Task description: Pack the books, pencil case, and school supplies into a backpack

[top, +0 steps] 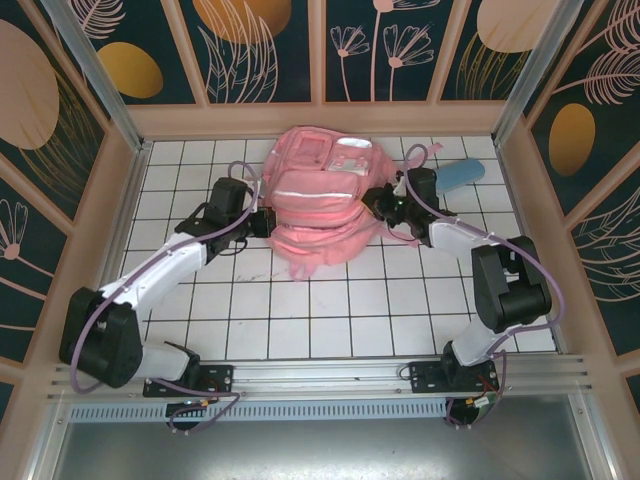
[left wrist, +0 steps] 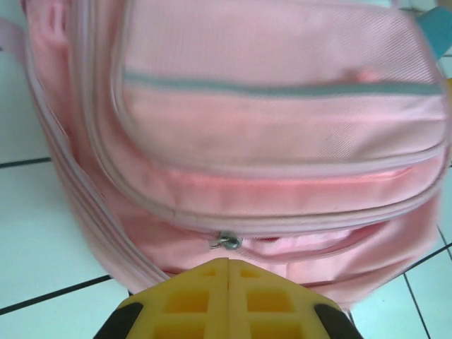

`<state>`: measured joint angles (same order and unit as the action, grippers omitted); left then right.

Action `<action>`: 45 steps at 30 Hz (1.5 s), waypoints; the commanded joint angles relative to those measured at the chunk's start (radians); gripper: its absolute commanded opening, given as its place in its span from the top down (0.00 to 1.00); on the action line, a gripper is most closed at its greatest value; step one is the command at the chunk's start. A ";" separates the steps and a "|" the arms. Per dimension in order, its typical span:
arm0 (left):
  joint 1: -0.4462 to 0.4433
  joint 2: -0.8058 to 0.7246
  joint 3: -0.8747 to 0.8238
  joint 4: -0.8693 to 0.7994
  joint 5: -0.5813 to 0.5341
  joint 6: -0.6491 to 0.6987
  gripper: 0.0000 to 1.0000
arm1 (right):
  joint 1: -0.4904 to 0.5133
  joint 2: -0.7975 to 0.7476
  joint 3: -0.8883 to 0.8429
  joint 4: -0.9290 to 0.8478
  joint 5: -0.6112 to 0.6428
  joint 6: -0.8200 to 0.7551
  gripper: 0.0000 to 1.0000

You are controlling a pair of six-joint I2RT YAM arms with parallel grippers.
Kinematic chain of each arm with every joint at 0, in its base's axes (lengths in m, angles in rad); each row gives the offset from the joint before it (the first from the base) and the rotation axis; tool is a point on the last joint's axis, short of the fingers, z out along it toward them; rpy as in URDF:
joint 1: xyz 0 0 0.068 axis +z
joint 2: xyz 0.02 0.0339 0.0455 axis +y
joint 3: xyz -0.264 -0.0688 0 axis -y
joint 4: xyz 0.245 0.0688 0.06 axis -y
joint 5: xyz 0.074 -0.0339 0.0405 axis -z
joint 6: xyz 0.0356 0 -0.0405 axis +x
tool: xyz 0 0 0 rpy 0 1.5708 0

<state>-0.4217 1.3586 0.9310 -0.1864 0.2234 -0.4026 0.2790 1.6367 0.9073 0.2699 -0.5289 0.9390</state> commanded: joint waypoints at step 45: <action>-0.008 0.132 -0.045 0.130 -0.100 -0.037 0.52 | 0.413 0.118 0.314 -0.540 0.572 0.686 0.57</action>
<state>-0.4267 1.4822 0.8989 -0.0891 0.1158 -0.4385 0.6884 1.7161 1.1702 -0.2543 -0.0181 1.5856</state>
